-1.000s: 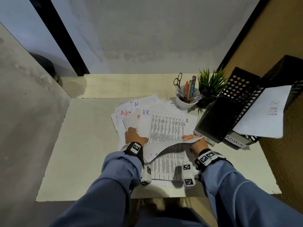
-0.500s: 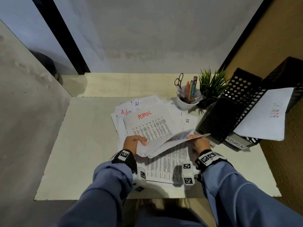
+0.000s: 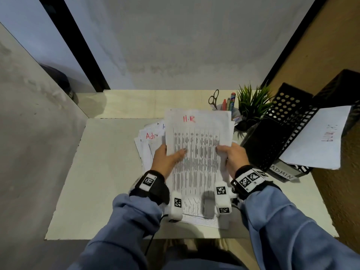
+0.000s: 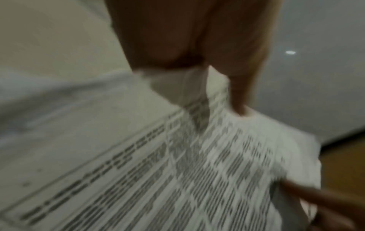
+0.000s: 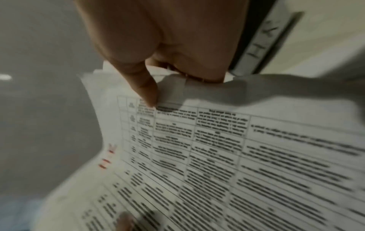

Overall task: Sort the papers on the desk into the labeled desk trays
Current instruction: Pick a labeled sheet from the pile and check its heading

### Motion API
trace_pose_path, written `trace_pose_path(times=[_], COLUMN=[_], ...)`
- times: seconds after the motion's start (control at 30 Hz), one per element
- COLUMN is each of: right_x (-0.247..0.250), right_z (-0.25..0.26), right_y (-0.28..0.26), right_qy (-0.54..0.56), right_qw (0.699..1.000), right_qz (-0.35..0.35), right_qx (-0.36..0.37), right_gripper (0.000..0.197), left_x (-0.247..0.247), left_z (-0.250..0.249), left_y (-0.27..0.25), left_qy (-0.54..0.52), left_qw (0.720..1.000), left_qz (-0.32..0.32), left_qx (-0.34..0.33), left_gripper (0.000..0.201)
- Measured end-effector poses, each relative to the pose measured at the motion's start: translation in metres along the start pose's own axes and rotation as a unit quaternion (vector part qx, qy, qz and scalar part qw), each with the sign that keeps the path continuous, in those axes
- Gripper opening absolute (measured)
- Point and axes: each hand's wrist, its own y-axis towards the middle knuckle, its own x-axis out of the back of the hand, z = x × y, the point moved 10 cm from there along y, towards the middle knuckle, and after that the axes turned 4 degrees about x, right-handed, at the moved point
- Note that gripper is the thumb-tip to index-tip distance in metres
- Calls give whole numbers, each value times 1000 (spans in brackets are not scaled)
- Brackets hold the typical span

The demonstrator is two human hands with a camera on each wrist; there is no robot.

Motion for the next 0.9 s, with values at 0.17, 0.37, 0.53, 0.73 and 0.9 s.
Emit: trace_pose_path(times=[0.17, 0.37, 0.53, 0.73, 0.9], right_x=[-8, -8, 10, 74, 98], right_z=[77, 22, 0, 33, 17], right_y=[-31, -41, -37, -19, -4], right_qy=[19, -77, -60, -170, -565], right_qw=[984, 993, 997, 974, 808], right_qz=[-9, 3, -25, -96, -36], right_qx=[178, 86, 42, 116, 166], right_gripper=[25, 22, 24, 7, 29], left_x=[13, 4, -7, -81, -148], left_z=[-77, -3, 2, -122, -181], left_y=[-21, -9, -15, -26, -35], left_qy=[5, 147, 197, 301, 376], left_qw=[980, 985, 978, 932, 886], left_qz=[-126, -72, -48, 24, 38], left_qx=[-157, -48, -40, -203, -268], left_gripper=[20, 26, 10, 16, 28])
